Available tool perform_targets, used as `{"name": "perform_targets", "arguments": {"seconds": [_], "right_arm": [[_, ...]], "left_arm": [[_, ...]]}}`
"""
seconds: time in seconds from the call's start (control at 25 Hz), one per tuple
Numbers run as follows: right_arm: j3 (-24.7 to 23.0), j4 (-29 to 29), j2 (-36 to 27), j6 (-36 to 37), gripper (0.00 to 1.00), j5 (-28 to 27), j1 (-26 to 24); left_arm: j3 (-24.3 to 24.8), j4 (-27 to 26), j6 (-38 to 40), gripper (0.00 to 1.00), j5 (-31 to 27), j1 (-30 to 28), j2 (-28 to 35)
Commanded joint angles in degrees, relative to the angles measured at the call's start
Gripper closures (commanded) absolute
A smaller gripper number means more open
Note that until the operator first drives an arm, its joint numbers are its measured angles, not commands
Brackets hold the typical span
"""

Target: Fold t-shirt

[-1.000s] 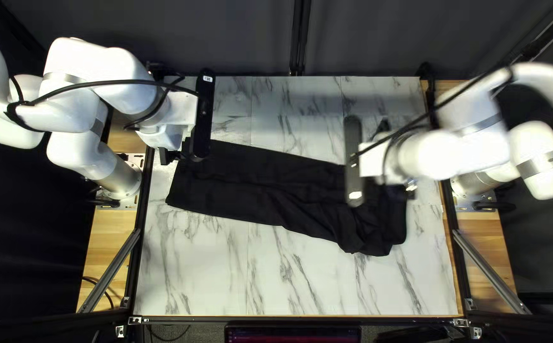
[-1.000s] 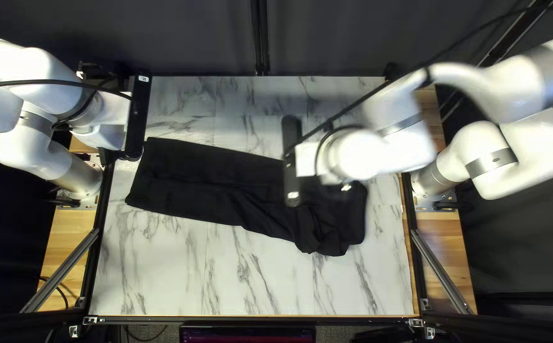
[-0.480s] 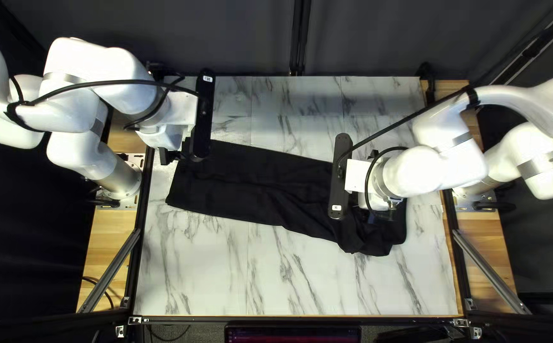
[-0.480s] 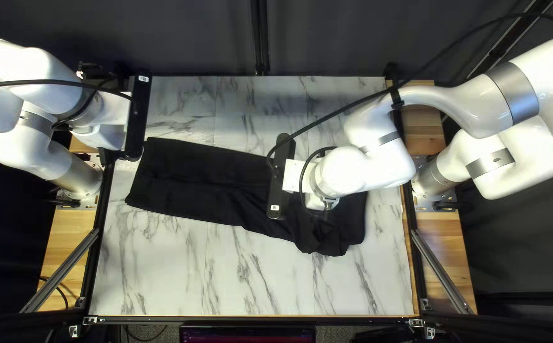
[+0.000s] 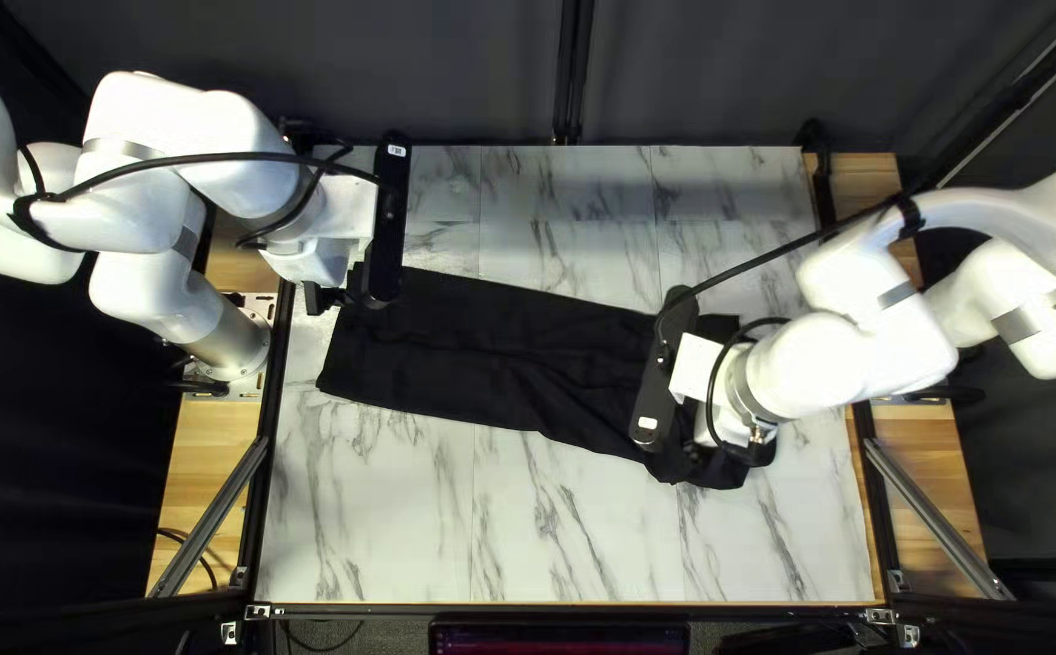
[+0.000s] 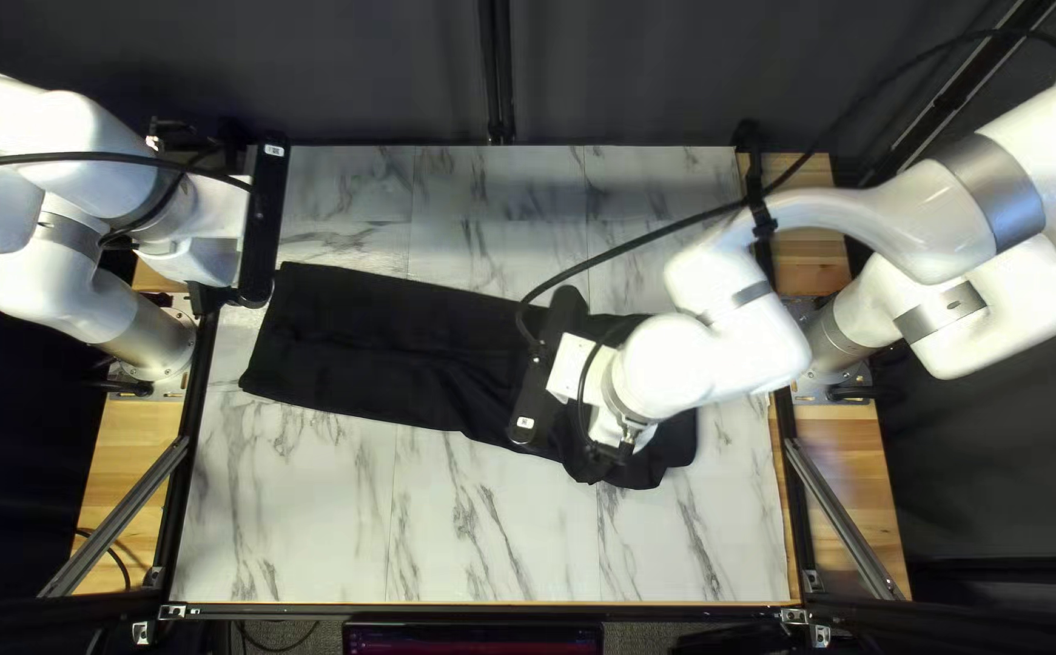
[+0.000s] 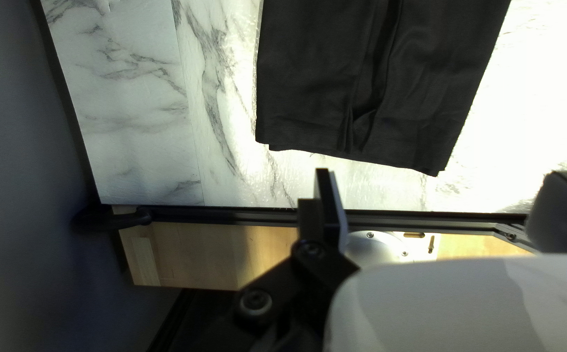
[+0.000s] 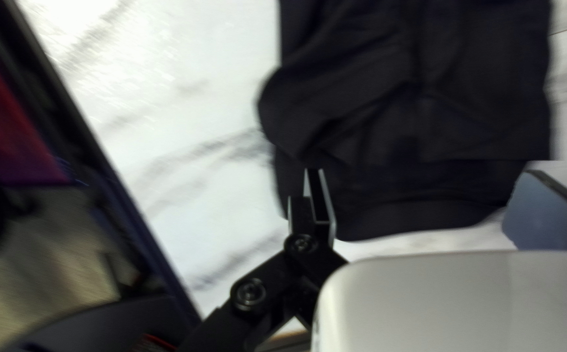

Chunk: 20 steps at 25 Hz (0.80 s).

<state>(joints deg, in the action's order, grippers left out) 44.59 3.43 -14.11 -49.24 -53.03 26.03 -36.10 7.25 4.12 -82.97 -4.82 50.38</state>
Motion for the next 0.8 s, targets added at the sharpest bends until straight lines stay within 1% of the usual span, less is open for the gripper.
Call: {"name": "perform_targets", "arguments": {"seconds": [0.04,0.08,0.16,0.24,0.28,0.36,0.68,0.8], "right_arm": [[0.18,-0.04,0.62,0.74,0.00,-0.13,-0.11],[1.14,-2.05,2.70,3.80,0.00,-0.49,-1.51],[0.57,-4.41,3.95,5.86,0.00,0.63,-3.54],[-3.45,-6.84,3.04,5.19,0.00,5.06,-5.84],[-6.92,-8.77,2.49,3.70,0.00,9.09,-7.45],[-11.54,-10.91,1.64,-0.77,0.00,14.83,-8.76],[-11.85,-10.56,1.45,-0.83,0.00,14.95,-8.69],[-11.74,-15.90,5.59,9.87,0.00,19.23,-10.66]], "left_arm": [[0.00,0.00,0.00,0.00,0.00,0.00,0.00],[0.00,0.00,0.00,0.00,0.00,0.00,0.00],[0.00,0.00,0.00,0.00,0.00,0.00,0.00],[0.00,0.00,0.00,0.00,0.00,0.00,0.00],[0.00,0.00,0.00,0.00,0.00,0.00,0.00],[0.00,0.00,0.00,0.00,0.00,0.00,0.00],[0.00,0.00,0.00,0.00,0.00,0.00,0.00],[0.00,0.00,0.00,0.00,0.00,0.00,0.00]]}}
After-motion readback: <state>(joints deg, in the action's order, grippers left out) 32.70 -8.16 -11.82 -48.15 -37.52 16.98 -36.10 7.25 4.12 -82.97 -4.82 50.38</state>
